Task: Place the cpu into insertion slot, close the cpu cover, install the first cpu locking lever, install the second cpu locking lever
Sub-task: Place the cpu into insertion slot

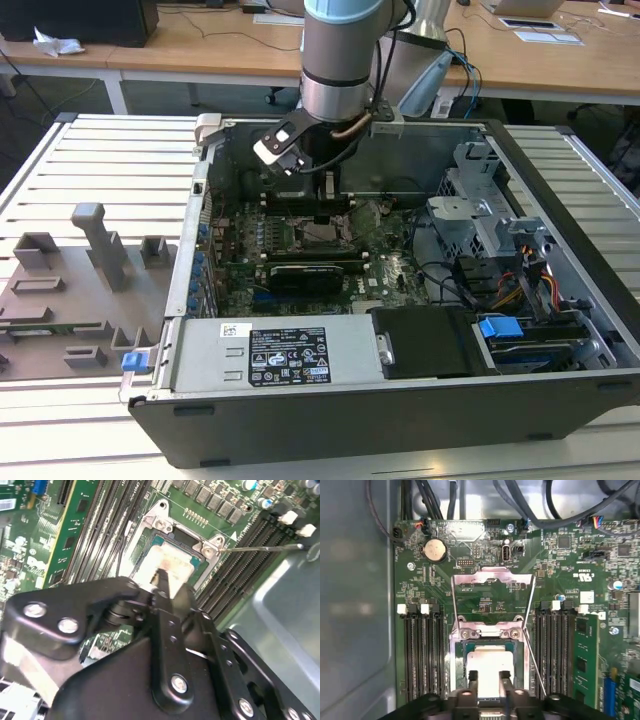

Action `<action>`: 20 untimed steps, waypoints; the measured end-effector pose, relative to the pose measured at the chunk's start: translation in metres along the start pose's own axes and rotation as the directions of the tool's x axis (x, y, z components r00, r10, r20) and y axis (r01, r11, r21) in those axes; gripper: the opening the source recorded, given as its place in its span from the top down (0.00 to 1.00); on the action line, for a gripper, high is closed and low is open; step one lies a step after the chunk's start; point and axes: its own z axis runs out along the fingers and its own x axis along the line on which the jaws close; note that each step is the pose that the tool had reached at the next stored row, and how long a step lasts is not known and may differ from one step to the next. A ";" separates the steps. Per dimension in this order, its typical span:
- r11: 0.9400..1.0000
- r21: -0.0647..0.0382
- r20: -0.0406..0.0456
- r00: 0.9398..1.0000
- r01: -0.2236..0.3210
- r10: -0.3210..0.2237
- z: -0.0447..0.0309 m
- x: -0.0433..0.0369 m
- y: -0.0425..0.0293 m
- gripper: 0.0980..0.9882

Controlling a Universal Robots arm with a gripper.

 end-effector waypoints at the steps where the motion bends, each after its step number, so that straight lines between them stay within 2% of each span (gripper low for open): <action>1: 1.000 0.000 0.000 1.000 0.000 0.000 -0.0037 0.0000 0.0000 0.78; 2: 1.000 0.000 0.000 1.000 0.000 0.000 -0.0070 0.0001 0.0000 0.92; 3: 1.000 0.000 0.000 1.000 0.000 0.000 -0.0122 0.0001 0.0000 0.98; 5: 1.000 0.000 0.000 1.000 0.000 0.000 -0.0197 0.0001 -0.0001 0.99; 7: 1.000 0.000 0.000 1.000 0.000 0.000 -0.0315 0.0001 -0.0001 0.99; 9: 1.000 0.000 0.000 1.000 0.000 0.000 -0.0377 0.0001 -0.0001 0.99; 13: 1.000 0.000 0.000 1.000 0.000 0.000 -0.0619 0.0001 -0.0001 0.99; 15: 1.000 0.000 0.000 1.000 0.000 0.000 -0.0707 0.0001 -0.0002 0.99; 20: 1.000 0.000 0.000 1.000 0.000 0.000 -0.0724 0.0001 -0.0002 0.99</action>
